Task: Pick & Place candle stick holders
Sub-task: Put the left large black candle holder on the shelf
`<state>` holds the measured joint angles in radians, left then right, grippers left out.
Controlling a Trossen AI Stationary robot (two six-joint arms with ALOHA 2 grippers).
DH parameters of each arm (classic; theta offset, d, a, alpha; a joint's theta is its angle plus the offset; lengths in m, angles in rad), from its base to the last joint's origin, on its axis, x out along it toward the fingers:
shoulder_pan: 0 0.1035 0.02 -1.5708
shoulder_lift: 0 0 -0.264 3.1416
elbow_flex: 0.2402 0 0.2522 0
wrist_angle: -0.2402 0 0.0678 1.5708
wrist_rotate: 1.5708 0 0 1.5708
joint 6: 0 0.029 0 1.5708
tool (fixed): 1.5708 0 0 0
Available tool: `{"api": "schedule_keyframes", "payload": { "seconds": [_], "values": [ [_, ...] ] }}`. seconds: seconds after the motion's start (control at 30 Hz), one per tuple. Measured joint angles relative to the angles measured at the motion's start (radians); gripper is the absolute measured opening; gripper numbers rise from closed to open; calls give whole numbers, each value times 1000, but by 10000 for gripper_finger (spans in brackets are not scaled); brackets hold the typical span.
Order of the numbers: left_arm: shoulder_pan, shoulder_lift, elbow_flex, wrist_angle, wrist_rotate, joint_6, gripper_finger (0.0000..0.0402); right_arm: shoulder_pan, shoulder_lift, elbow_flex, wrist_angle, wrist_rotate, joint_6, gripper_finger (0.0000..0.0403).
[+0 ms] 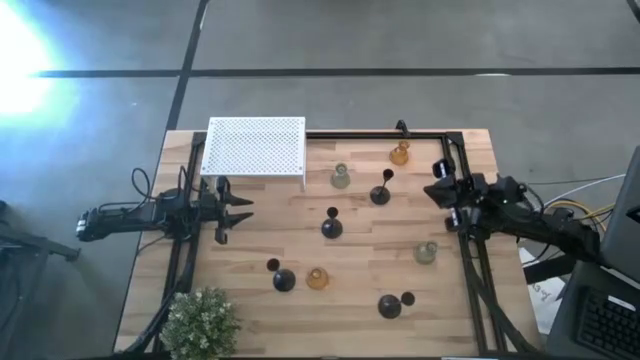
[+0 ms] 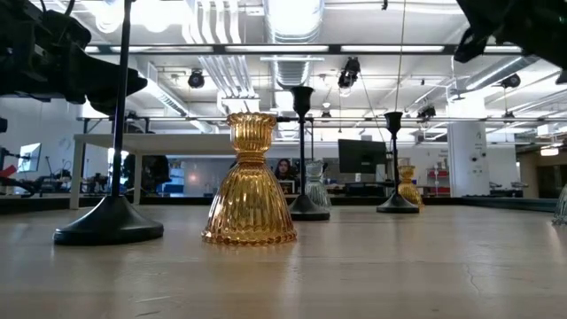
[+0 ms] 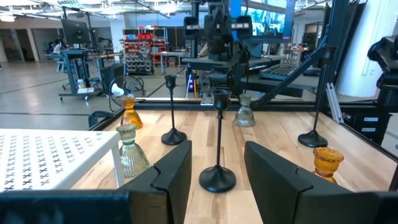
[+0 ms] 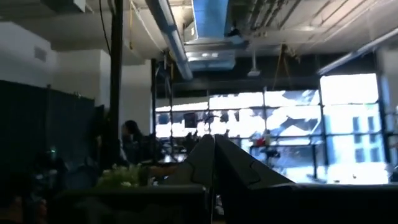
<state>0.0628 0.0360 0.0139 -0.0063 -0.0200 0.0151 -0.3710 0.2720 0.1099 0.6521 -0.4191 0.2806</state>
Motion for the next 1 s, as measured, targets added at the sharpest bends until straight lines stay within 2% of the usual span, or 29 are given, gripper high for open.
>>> {"api": "schedule_keyframes", "payload": {
  "seconds": [0.13, 0.3, 0.5, 0.6, 0.73, 0.83, 1.0],
  "values": [
    [0, 0, 0, 10, -2, 0, 154, 1, 154, 150, -163, -112, -26, 8],
    [1, 0, -3, 62, -15, 0, 154, 0, 333, 309, -355, -108, -132, 8],
    [0, 0, -3, 94, -12, -44, 154, 12, 530, 352, -351, -77, -108, 8],
    [0, 0, -3, 98, -24, -48, 154, 59, 607, 350, -275, 55, -88, 8],
    [0, 0, -1, 102, -61, -108, 154, 165, 659, 371, -248, 221, -172, 8],
    [0, 0, 6, 102, -61, -148, 153, 280, 655, 404, -265, 445, -247, 8],
    [0, 0, 13, 104, -88, -153, 151, 498, 633, 462, -456, 802, -313, 8]
  ]
}}
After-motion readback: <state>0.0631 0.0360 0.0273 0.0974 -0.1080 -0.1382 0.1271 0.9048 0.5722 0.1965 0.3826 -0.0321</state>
